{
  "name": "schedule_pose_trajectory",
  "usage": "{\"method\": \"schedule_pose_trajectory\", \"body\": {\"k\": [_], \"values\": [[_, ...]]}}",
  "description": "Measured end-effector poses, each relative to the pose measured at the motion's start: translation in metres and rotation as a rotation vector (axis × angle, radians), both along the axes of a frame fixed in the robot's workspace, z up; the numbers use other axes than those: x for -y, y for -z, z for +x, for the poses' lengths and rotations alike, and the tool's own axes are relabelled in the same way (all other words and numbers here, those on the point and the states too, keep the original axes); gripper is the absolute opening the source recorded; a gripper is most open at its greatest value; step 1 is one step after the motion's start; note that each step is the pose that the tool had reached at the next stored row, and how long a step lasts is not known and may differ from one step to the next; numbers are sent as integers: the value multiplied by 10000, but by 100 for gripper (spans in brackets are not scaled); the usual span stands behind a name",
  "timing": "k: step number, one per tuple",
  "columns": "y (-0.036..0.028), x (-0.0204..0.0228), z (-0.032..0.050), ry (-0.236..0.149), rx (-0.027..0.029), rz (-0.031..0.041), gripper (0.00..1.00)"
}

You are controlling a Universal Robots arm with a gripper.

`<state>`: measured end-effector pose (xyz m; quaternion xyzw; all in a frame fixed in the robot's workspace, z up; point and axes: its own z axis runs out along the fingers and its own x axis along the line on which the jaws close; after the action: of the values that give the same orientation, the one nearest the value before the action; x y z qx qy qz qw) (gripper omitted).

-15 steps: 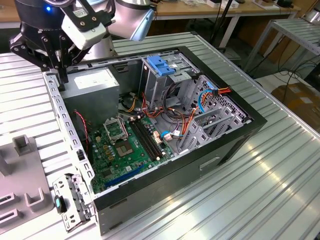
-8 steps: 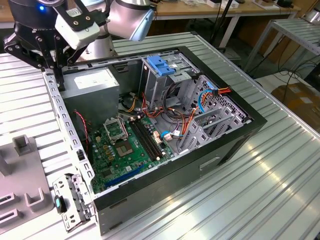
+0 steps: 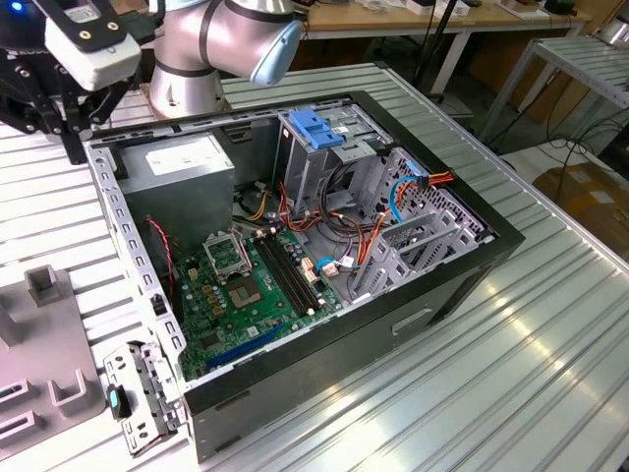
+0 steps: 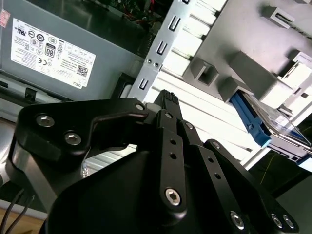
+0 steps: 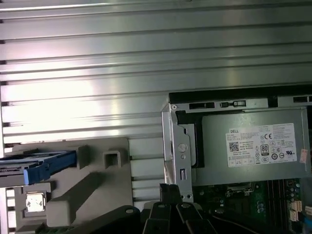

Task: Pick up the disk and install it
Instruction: 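Reach for the disk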

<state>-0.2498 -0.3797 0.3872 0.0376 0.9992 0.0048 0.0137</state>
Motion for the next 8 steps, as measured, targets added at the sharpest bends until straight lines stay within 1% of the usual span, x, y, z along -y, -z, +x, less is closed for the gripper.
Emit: {"method": "schedule_pose_trajectory", "body": {"k": [3,5,7,8], "values": [[4,-11,-105,1,-1,0,11],[6,-15,-152,0,-3,0,11],[9,-17,-221,-1,-5,0,11],[11,-18,-238,0,-4,0,11]]}}
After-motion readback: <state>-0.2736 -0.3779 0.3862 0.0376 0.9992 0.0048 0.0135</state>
